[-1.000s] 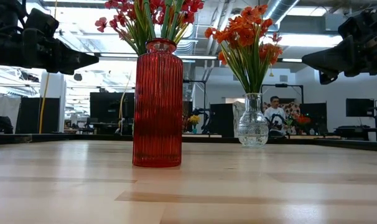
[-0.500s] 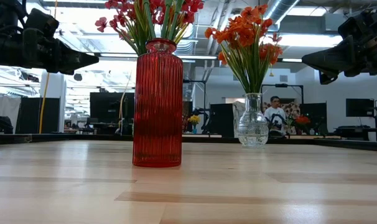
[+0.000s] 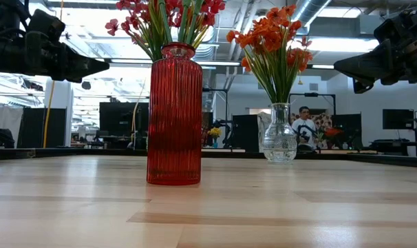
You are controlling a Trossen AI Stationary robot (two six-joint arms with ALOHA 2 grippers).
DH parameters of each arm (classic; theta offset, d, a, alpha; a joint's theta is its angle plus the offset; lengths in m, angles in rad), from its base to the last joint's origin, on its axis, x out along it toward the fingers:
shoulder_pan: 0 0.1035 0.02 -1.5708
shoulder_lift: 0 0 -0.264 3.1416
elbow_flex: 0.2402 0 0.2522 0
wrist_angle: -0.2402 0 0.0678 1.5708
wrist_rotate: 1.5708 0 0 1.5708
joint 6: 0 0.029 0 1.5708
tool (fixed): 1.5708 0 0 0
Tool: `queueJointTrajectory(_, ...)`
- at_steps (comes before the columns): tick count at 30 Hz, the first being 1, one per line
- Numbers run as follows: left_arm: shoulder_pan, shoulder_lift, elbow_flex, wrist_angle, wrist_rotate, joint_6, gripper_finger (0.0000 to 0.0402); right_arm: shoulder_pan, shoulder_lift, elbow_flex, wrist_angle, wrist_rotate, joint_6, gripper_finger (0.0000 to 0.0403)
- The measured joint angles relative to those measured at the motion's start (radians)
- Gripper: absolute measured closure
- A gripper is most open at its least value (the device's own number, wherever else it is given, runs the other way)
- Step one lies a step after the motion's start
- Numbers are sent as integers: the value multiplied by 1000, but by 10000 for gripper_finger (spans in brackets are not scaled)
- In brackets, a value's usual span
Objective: Sort flowers into vase by color
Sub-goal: Return to Home Position
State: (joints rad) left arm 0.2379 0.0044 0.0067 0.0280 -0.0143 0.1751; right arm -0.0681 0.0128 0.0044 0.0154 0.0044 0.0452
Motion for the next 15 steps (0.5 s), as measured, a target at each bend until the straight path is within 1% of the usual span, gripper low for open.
queueJointTrajectory(15, 0, 0, 0, 0, 0, 1, 401, 0, 0, 0, 0, 0, 0, 356)
